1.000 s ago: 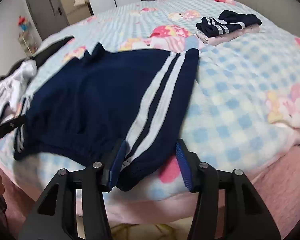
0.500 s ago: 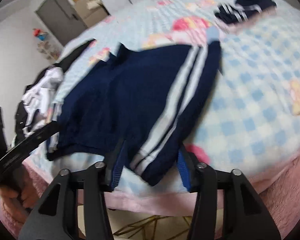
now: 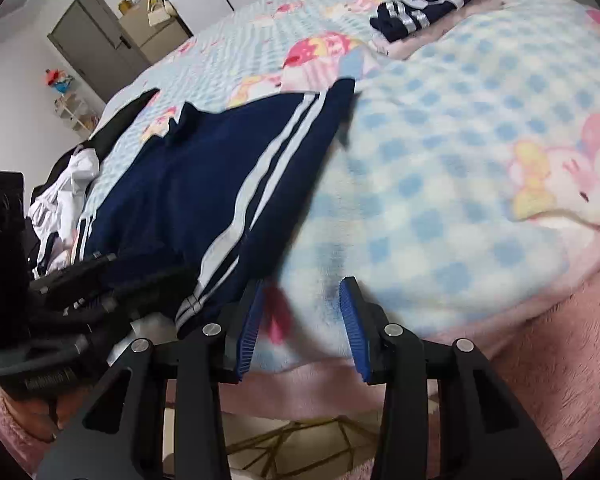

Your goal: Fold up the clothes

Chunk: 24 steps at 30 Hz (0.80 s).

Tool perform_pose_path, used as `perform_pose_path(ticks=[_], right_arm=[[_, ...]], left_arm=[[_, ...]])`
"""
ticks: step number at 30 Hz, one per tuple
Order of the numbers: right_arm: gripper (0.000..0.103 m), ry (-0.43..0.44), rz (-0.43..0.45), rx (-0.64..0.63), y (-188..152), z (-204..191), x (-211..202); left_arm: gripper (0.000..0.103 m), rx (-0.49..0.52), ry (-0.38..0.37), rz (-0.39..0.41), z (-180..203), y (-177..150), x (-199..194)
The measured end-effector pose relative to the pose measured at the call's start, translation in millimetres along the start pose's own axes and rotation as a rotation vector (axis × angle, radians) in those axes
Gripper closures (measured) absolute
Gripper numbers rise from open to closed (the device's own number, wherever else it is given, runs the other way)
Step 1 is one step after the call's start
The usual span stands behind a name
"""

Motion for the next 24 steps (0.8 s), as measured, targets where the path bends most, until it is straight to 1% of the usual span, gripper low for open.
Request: perform_pose_path(ticks=[3,4,5,6,9,10,11,12,13,14,15,16,18,20,21,24], right_arm=[[0.062,0.0,-0.001,0.047,2.2,10.2,3.4],[0.062,0.002,-0.006,0.056,2.6,13.6,4.3],[0.062,0.004,-0.011,0.066,3.0,17.0,5.2],[0.062,0.007,-0.016,0.075,3.4,20.4,6.0],[0.062,0.002,-0.023,0.075,5.7,17.9,9.6],[0.062,-0.001,-0.023,0.072,6.1,16.1,10.8],[0.062,-0.004,-0.02,0.068,6.2,13.7,11.3],[0.059,-0.007,-0.017,0.063,6.2,11.1,11.5],[0.058,-0.01,-0.015,0.058,6.2,8.6,11.7],[0.058,-0.018,-0.012,0.05,6.1,6.9,11.6],[0.058,-0.028,-0.009,0.039,6.1,5.5,11.4],[0.058,-0.037,-0.008,0.029,5.7,4.7,11.0],[0.058,-0.072,-0.013,0.004,4.6,1.7,12.6],[0.058,-0.108,-0.021,-0.023,2.7,0.4,13.5],[0.058,-0.125,-0.022,-0.037,2.7,-0.7,13.4],[0.055,-0.15,-0.012,-0.08,7.5,-10.7,9.5]], left_arm=[[0.037,0.042,0.022,-0.03,6.5,-4.2,6.6],[0.035,0.053,0.022,-0.046,8.0,-5.4,10.3],[0.031,0.06,0.022,-0.06,9.0,-6.3,13.3],[0.03,0.061,0.021,-0.068,9.1,-6.9,15.3],[0.031,0.076,0.045,-0.095,9.7,-6.3,24.0],[0.035,0.088,0.073,-0.099,9.6,-5.9,26.5],[0.048,0.098,0.108,-0.104,8.4,-5.4,28.6],[0.054,0.091,0.122,-0.101,6.4,-4.7,28.3],[0.059,0.069,0.121,-0.09,3.8,-3.4,26.0],[0.07,0.042,0.113,-0.072,0.7,-1.6,22.1],[0.079,0.004,0.091,-0.049,-3.0,0.8,15.2],[0.081,-0.032,0.063,-0.031,-6.6,3.0,8.1],[0.084,-0.112,-0.013,0.004,-13.8,8.7,-6.6],[0.085,-0.198,-0.085,0.083,-25.3,18.9,-30.7],[0.085,-0.236,-0.107,0.13,-32.4,23.8,-44.9],[0.085,-0.325,-0.09,0.299,-61.0,30.8,-95.1]])
Point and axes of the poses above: each gripper's, at about its wrist camera, not at the fingertips, and x roughly the way its jaws point, z to its right, y to its top, the point moved 6 cm from there along x, roughly the way its jaws point, and after that the axes turned 13 degrees about -y, right-handed, at the moved point
